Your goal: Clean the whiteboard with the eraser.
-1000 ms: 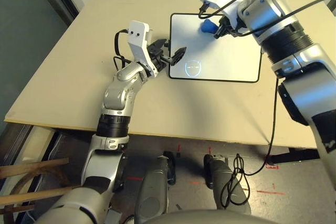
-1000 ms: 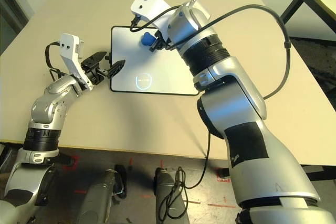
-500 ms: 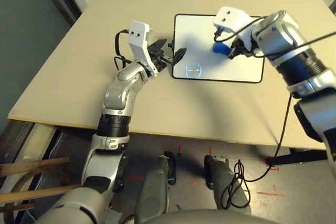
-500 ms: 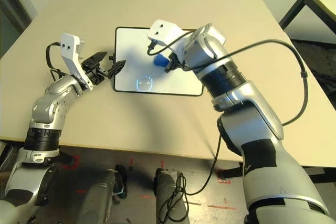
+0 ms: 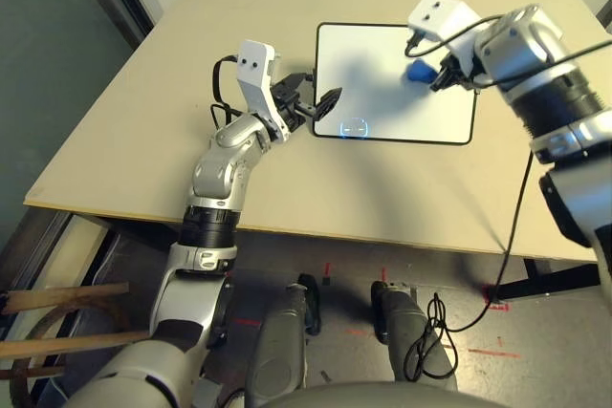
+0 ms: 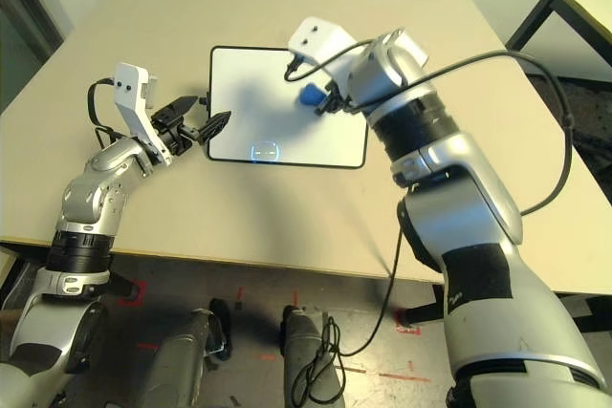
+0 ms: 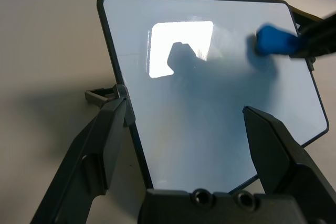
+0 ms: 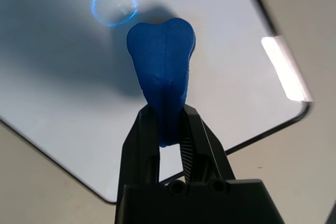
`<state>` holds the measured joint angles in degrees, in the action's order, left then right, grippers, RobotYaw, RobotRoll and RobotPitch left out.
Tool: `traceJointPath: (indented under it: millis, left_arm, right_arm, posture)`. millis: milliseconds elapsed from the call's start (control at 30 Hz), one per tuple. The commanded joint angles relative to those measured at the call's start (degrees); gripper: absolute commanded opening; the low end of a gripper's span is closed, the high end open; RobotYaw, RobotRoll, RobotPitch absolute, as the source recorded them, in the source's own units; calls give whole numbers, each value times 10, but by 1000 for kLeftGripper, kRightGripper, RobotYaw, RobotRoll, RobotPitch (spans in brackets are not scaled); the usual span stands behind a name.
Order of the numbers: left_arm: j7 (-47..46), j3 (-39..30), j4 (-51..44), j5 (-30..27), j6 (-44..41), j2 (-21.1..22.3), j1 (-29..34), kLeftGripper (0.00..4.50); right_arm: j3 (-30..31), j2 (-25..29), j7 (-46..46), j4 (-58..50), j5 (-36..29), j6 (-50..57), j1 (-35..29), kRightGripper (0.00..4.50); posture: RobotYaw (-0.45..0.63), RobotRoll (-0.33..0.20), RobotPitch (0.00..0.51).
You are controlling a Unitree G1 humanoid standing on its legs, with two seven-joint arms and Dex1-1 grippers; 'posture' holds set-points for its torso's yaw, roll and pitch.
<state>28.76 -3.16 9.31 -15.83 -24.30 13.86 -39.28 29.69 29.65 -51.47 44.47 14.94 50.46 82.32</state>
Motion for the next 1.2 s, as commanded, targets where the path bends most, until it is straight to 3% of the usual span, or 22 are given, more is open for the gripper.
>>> traceJointPath:
  millis: [33,333,500,733,1033,1200]
  left_arm:
    - [2,6,9,1,5,-2,1,4500]
    - [4,6,9,2,4,0,0,4500]
    - [3,5,7,2,3,1,0,4500]
    - [-3,1,-9,1,-1,4,13,4500]
    - [-15,-9,-20,3,2,16,27,4500]
    - [-37,-33,-3,6,25,29,26,4500]
  right_arm:
    - [-4,-6,-10,2,7,3,-1,459]
    - [40,5,-78,-164,10,93,-79,459]
    - [30,9,-78,-171,6,104,-72,459]
    - [-154,-1,37,-40,-54,117,62,458]
    - [-384,44,239,-132,-89,187,0,458]
    - [-441,57,312,-157,-95,197,-40,458]
  posture:
    - [8,0,227]
    - [11,0,227]
    - [20,0,228]
    - [30,0,227]
    - [16,0,223]
    - [3,0,223]
